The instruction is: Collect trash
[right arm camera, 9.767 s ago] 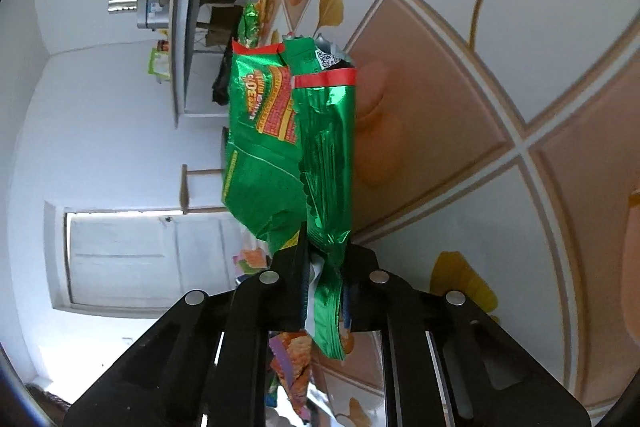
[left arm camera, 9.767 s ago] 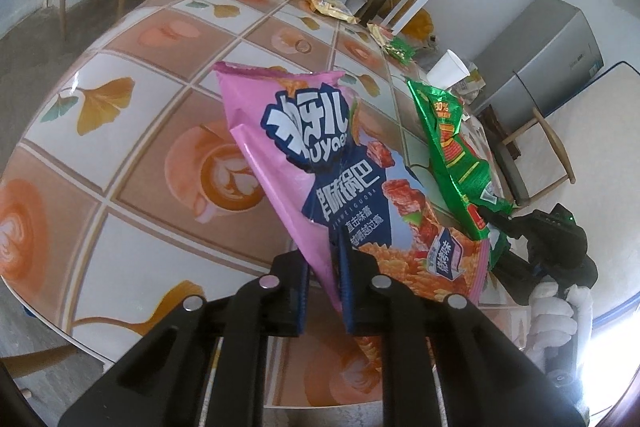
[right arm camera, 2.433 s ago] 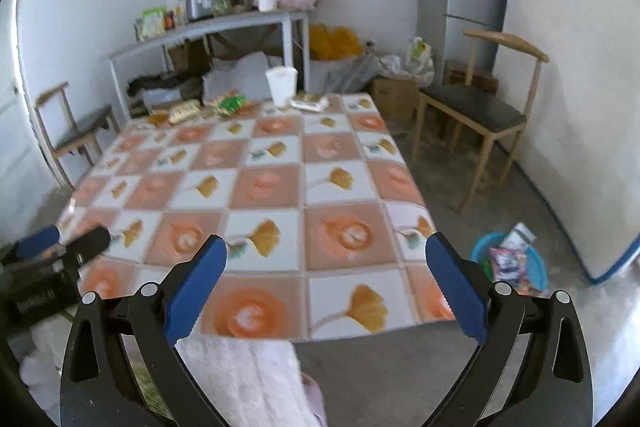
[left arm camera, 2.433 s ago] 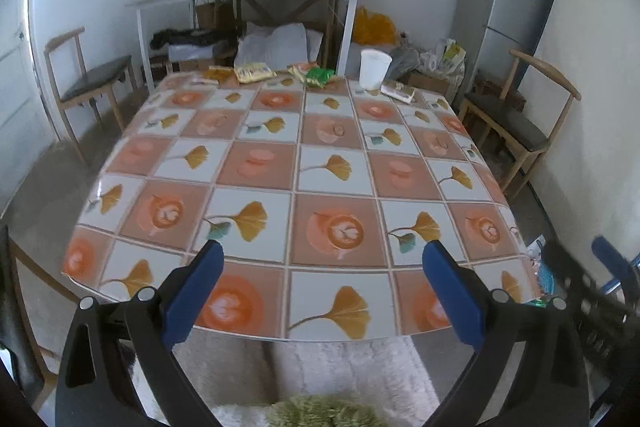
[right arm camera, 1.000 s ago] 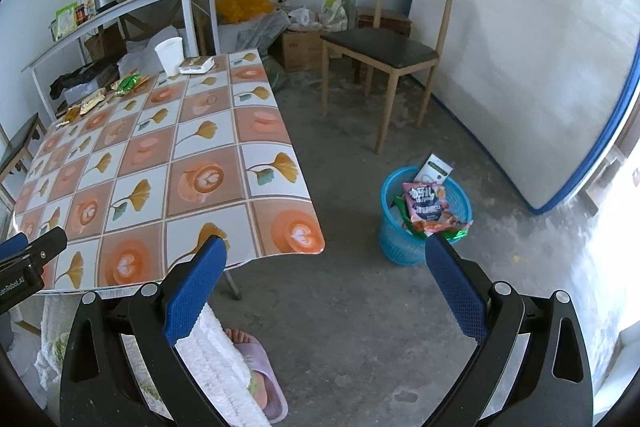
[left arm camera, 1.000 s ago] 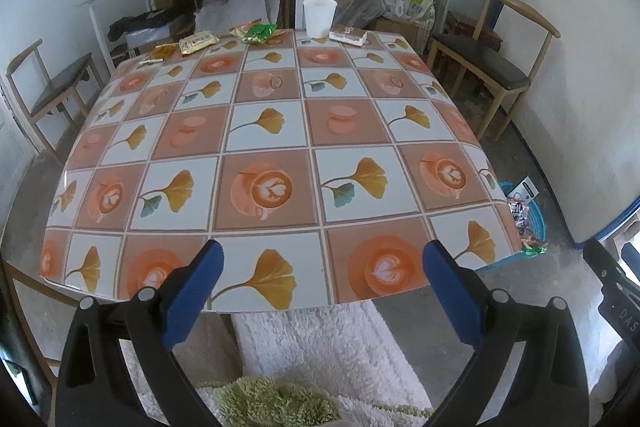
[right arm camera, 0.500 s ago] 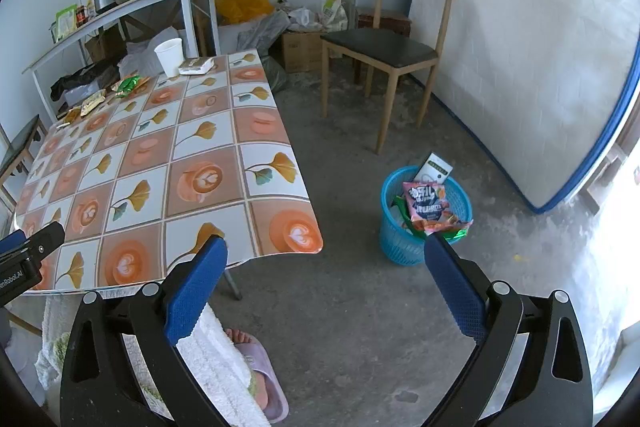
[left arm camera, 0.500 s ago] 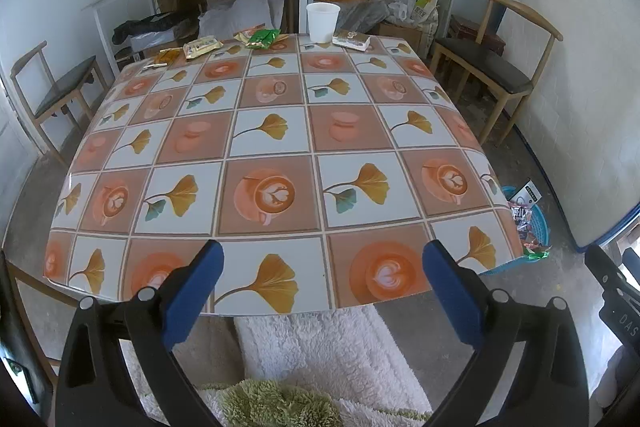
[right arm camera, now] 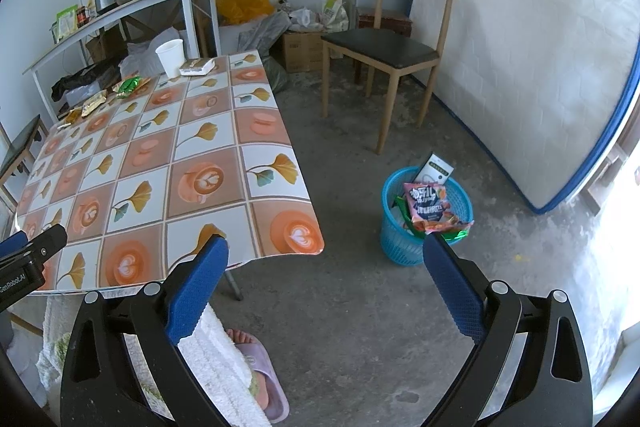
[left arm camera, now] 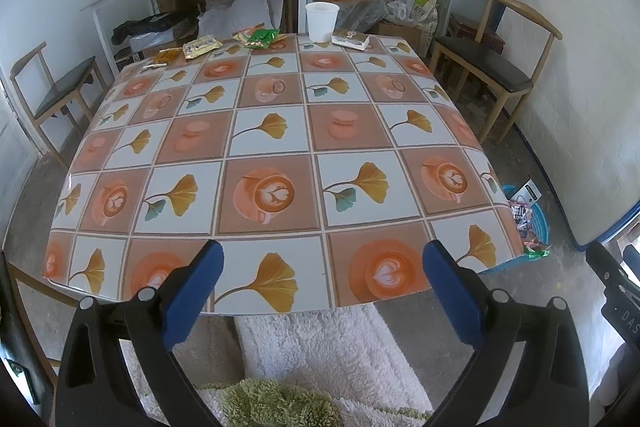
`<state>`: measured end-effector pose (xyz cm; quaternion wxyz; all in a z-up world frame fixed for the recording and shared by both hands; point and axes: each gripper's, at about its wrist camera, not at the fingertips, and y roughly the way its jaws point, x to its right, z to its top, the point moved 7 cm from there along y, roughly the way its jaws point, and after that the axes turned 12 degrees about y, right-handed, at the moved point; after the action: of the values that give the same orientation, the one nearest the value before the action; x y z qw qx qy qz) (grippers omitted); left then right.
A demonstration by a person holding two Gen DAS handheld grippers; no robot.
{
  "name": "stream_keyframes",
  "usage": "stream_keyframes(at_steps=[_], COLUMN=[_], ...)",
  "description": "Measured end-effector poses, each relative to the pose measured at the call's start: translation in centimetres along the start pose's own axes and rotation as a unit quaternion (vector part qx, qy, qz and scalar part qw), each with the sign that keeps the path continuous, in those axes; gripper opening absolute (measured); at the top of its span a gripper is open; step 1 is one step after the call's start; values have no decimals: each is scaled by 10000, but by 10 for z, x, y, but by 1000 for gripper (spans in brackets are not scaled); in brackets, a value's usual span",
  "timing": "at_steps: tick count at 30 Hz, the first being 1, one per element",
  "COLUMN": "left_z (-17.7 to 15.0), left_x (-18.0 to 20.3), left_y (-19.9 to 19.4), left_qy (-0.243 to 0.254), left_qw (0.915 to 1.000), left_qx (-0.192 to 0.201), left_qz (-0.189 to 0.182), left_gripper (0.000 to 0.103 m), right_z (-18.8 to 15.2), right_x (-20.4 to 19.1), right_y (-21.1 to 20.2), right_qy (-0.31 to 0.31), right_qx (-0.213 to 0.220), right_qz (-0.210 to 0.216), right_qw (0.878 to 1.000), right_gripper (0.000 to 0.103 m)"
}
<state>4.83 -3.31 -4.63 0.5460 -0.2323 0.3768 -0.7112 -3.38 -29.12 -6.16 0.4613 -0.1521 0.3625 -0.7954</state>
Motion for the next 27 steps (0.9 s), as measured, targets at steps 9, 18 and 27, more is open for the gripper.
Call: stream_keyframes(at_steps=[9,18,27], left_z=[0,0,1], left_x=[-1,-1,-1], left_y=[0,0,0], left_qy=[1,5,13], left_qw=[10000,10000,10000], left_qx=[2,1,0], left_qz=[4,14,18], left_gripper=[98,97,97], right_z=[-1,-1,-1], right_x=[-1,-6,-6], right_y=[0,-1,-1], right_qy=[-4,-17,-16], right_qx=[-4,-31,-30], right_qz=[-4,19,14], right_qw=[10000,10000,10000], right_gripper=[93,92,92])
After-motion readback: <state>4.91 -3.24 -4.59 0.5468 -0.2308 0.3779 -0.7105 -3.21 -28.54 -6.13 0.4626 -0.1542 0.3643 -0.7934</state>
